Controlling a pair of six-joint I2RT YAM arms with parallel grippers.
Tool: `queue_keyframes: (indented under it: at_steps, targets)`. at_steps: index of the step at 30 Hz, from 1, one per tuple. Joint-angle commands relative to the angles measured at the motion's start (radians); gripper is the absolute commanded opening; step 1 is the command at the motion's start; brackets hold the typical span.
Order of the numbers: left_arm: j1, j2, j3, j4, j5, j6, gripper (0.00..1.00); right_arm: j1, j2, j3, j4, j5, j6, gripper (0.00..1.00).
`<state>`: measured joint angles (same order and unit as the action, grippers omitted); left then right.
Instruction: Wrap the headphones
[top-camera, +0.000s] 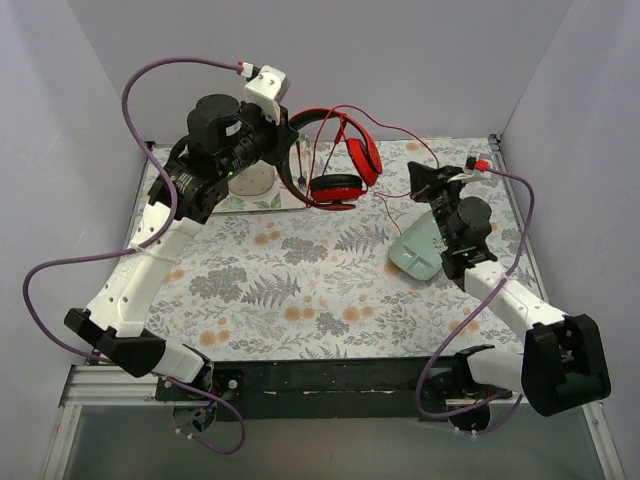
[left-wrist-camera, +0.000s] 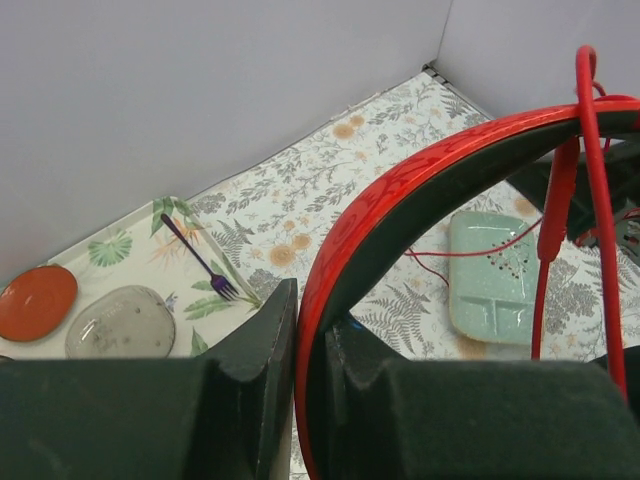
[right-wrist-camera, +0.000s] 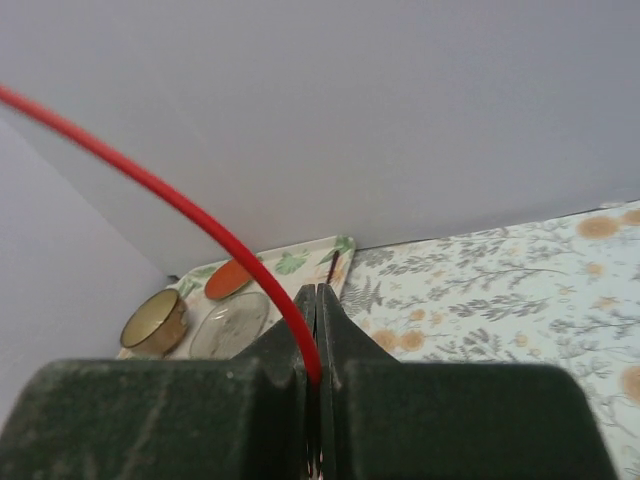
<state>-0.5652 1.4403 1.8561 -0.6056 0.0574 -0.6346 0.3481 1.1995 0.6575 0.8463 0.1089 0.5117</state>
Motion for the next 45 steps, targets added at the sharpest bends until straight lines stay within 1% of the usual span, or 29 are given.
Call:
queue_keyframes:
  at_steps: [1,3,4,6,7,8,12,14,20,21,26,29,30,31,33,35,36,38,39,40,41,42,44,45]
  targets:
    - [-0.001,-0.092,-0.031,0.014,0.061,0.048,0.0,-0.104,-0.026,0.062,-0.05,-0.003,-0.024,0.01]
    - [-0.001,-0.086,-0.057,-0.028,0.082,0.082,0.0,-0.127,-0.026,0.109,-0.107,-0.032,-0.059,0.01]
    - [-0.001,-0.083,-0.067,-0.075,0.14,0.107,0.0,-0.138,-0.023,0.178,-0.178,-0.04,-0.109,0.01]
    - [-0.001,-0.095,-0.129,-0.111,0.202,0.163,0.0,-0.146,-0.014,0.249,-0.249,-0.055,-0.169,0.01]
    - [-0.001,-0.101,-0.149,-0.14,0.235,0.179,0.0,-0.155,-0.011,0.275,-0.312,-0.054,-0.22,0.01]
    - [-0.001,-0.107,-0.173,-0.152,0.286,0.214,0.0,-0.161,-0.009,0.318,-0.332,-0.057,-0.239,0.01]
    - [-0.001,-0.171,-0.317,-0.181,0.432,0.259,0.0,-0.213,0.002,0.384,-0.415,-0.1,-0.285,0.01]
    - [-0.001,-0.188,-0.343,-0.187,0.475,0.265,0.0,-0.233,0.005,0.404,-0.459,-0.103,-0.308,0.01]
    - [-0.002,-0.207,-0.423,-0.194,0.435,0.28,0.0,-0.293,-0.018,0.415,-0.495,-0.103,-0.331,0.01]
    - [-0.001,-0.208,-0.431,-0.194,0.427,0.286,0.0,-0.313,-0.026,0.413,-0.497,-0.136,-0.332,0.01]
    - [-0.001,-0.221,-0.449,-0.198,0.436,0.289,0.0,-0.36,-0.015,0.424,-0.52,-0.178,-0.335,0.01]
    - [-0.001,-0.222,-0.419,-0.188,0.453,0.231,0.0,-0.38,0.006,0.426,-0.53,-0.251,-0.329,0.01]
    - [-0.001,-0.221,-0.405,-0.177,0.467,0.205,0.0,-0.38,0.024,0.426,-0.532,-0.318,-0.326,0.01]
    - [0.001,-0.219,-0.384,-0.169,0.49,0.149,0.0,-0.38,0.037,0.426,-0.53,-0.352,-0.322,0.01]
    - [-0.001,-0.225,-0.313,-0.117,0.507,0.089,0.0,-0.374,0.075,0.427,-0.533,-0.434,-0.306,0.01]
    - [-0.001,-0.227,-0.255,-0.08,0.492,0.006,0.0,-0.362,0.101,0.418,-0.538,-0.456,-0.292,0.01]
    - [0.001,-0.209,-0.168,-0.068,0.483,-0.019,0.0,-0.35,0.124,0.409,-0.535,-0.456,-0.292,0.01]
    - [-0.001,-0.167,-0.045,-0.089,0.417,-0.086,0.0,-0.284,0.152,0.389,-0.495,-0.449,-0.297,0.01]
    - [-0.001,-0.137,0.074,-0.126,0.394,-0.103,0.0,-0.234,0.193,0.392,-0.489,-0.445,-0.303,0.01]
    - [-0.001,-0.098,0.125,-0.134,0.377,-0.118,0.0,-0.207,0.216,0.399,-0.49,-0.439,-0.309,0.01]
    - [-0.001,-0.089,0.152,-0.128,0.334,-0.14,0.0,-0.183,0.239,0.415,-0.492,-0.434,-0.308,0.01]
    - [-0.001,-0.087,0.166,-0.088,0.312,-0.166,0.0,-0.134,0.283,0.422,-0.487,-0.436,-0.303,0.01]
    - [-0.001,-0.093,0.166,-0.047,0.268,-0.194,0.0,-0.083,0.328,0.442,-0.484,-0.439,-0.297,0.01]
    - [-0.001,-0.092,0.169,-0.021,0.219,-0.209,0.0,-0.033,0.368,0.458,-0.483,-0.437,-0.289,0.01]
